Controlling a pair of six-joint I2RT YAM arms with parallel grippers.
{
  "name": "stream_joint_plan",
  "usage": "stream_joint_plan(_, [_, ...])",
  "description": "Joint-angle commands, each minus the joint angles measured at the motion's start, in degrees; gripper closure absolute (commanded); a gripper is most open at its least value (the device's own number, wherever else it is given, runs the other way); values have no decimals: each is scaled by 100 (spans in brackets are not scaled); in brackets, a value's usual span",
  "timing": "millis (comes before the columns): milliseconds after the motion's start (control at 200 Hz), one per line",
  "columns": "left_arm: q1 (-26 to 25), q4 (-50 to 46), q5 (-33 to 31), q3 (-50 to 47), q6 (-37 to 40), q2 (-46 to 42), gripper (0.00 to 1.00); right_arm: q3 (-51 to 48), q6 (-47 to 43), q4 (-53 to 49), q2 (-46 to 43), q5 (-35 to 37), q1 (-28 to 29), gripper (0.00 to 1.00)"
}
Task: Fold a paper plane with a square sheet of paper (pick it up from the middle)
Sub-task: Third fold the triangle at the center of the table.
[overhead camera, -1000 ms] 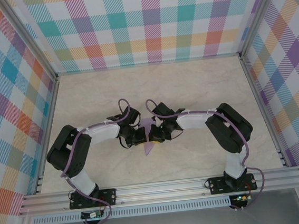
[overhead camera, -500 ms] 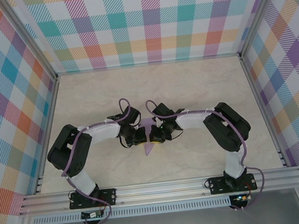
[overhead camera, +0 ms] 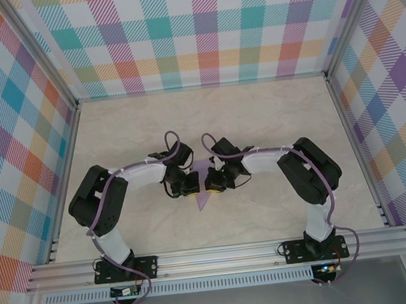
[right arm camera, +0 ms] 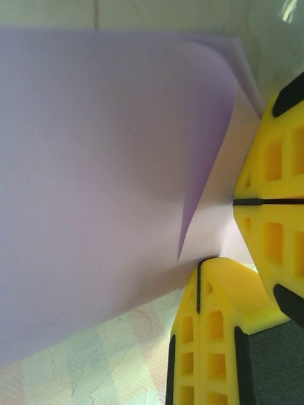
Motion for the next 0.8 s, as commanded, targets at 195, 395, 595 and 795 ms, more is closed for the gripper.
stream_joint_plan(195, [-60,-592,-553,-84,267,443,100,-286,-114,66,-66,181,-654,92])
stream_joint_plan(395, [-63,-595,-552,-4,333,443,100,-281,-167,-39,-418,340,-1002,92])
stream_joint_plan(595, [-63,-686,-720,270,744,380,100,-245,-233,41,-784,137,-930,91])
stream_joint_plan(795, [-60,-700,-574,603,1125,378,100,-251,-73,351,-662,-125,-507,91])
